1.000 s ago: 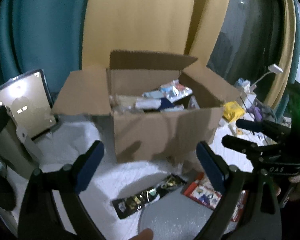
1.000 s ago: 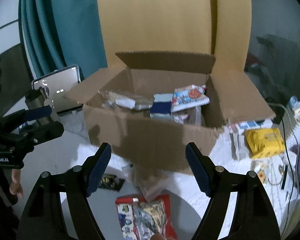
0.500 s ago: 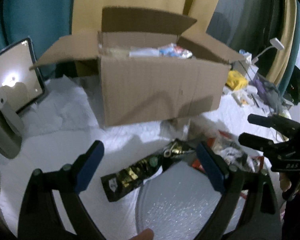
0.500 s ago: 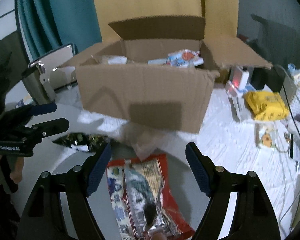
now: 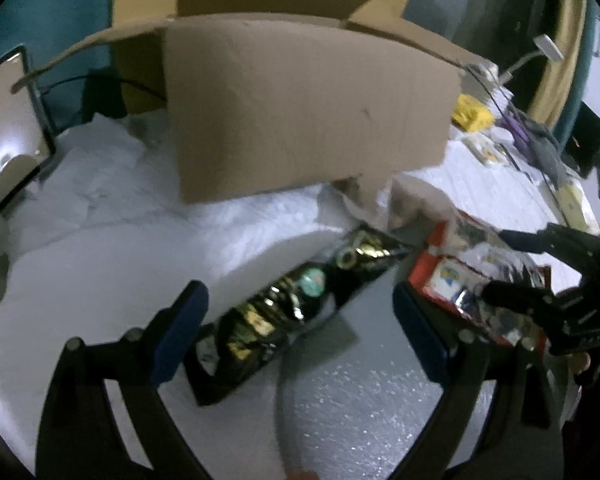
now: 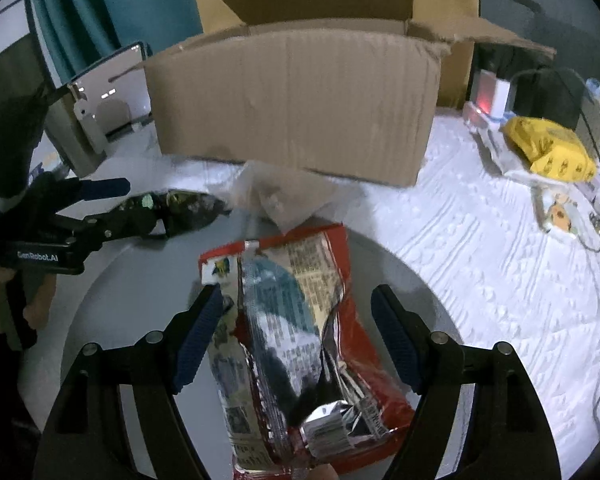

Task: Organize snacks
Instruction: 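Grasp the black-and-gold bag with the left gripper while the right grasps a red chip bag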

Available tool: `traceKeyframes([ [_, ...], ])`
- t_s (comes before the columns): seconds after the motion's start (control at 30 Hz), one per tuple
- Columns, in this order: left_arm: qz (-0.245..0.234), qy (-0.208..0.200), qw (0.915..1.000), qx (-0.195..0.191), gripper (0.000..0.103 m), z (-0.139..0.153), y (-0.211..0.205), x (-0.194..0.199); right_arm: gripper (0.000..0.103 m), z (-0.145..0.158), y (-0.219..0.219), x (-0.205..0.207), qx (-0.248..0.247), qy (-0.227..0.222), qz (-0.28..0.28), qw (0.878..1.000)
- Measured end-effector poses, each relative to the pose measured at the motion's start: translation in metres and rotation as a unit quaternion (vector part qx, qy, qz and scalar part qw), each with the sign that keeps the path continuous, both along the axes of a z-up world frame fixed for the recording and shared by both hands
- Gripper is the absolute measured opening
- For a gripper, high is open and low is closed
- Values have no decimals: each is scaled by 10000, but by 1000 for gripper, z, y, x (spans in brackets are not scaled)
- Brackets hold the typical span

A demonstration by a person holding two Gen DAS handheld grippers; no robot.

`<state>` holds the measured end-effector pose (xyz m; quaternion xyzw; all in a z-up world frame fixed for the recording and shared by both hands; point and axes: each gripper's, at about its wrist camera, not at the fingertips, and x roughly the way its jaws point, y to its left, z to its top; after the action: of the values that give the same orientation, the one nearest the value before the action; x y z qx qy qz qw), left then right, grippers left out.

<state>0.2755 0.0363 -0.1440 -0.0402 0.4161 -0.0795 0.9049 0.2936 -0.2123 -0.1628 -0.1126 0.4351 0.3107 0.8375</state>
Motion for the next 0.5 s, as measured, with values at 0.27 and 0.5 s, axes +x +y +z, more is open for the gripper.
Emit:
traceKeyframes([
  [0.27, -505, -126, 9981, 337, 93, -4, -20, -16, 83, -11, -7, -8, 63, 198, -5, 9998],
  [0.5, -344, -249, 9974, 583, 59, 1, -15, -24, 84, -12, -9, -20, 21, 152, -46, 9999],
])
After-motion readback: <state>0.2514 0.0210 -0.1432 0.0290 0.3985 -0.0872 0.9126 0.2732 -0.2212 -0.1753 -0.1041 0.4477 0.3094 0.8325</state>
